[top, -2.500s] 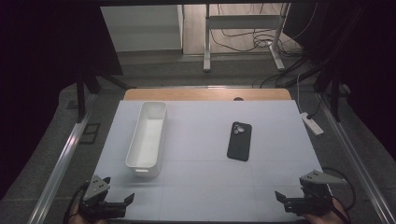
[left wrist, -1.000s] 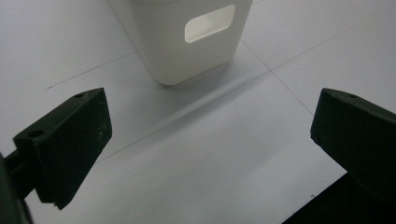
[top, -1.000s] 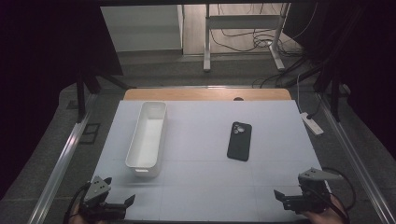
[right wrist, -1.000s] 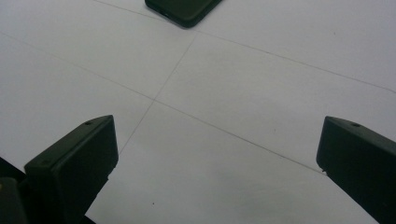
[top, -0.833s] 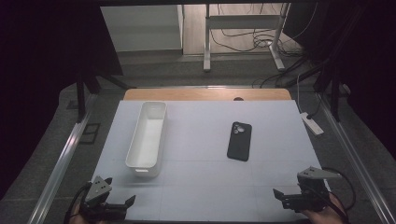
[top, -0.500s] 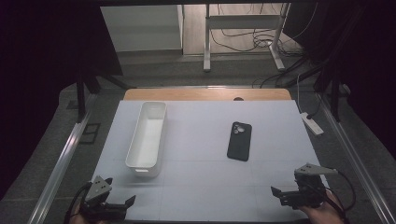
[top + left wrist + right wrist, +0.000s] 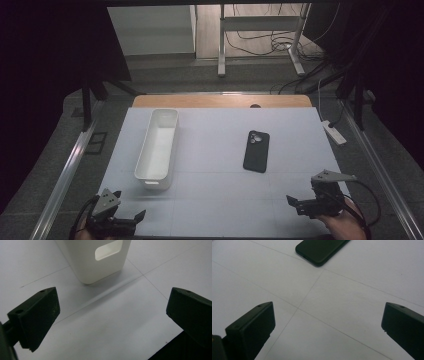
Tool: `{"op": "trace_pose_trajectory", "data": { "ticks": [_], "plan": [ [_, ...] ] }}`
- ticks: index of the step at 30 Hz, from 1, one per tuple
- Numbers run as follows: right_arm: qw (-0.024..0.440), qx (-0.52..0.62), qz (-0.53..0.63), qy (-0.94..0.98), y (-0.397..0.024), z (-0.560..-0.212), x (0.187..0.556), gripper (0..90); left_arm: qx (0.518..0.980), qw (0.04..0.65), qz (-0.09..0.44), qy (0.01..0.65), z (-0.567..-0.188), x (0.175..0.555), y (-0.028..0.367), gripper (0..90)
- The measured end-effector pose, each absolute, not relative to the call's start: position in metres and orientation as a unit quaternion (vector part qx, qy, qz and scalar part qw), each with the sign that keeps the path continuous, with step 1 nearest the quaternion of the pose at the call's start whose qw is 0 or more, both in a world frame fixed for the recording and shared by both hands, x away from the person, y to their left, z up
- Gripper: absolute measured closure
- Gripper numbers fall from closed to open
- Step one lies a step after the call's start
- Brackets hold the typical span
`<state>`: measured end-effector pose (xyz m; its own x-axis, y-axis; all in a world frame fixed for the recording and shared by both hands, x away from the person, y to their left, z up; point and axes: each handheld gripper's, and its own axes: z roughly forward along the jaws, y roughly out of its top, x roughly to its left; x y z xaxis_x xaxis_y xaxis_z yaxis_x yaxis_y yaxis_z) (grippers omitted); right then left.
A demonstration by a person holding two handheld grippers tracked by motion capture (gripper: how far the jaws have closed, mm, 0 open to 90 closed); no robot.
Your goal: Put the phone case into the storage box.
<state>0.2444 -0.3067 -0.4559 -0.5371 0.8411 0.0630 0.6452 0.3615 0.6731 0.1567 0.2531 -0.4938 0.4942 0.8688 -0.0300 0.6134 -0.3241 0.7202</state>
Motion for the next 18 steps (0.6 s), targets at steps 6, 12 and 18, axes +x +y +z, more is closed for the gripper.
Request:
{"op": "trace_pose_trajectory", "data": {
  "ticks": [6, 12, 18],
  "plan": [
    [0.146, 0.456, 0.33, 0.813, -0.305, -0.454, 0.252, 0.0, 0.792, 0.346, 0.185, 0.468, -0.494, 0.157, 0.253, 0.0],
    [0.146, 0.454, 0.326, 0.816, -0.302, -0.453, 0.259, 0.0, 0.792, 0.347, 0.184, 0.468, -0.494, 0.157, 0.254, 0.0],
    [0.146, 0.449, 0.325, 0.819, -0.3, -0.453, 0.265, 0.0, 0.794, 0.345, 0.184, 0.465, -0.494, 0.157, 0.253, 0.0]
  ]
}}
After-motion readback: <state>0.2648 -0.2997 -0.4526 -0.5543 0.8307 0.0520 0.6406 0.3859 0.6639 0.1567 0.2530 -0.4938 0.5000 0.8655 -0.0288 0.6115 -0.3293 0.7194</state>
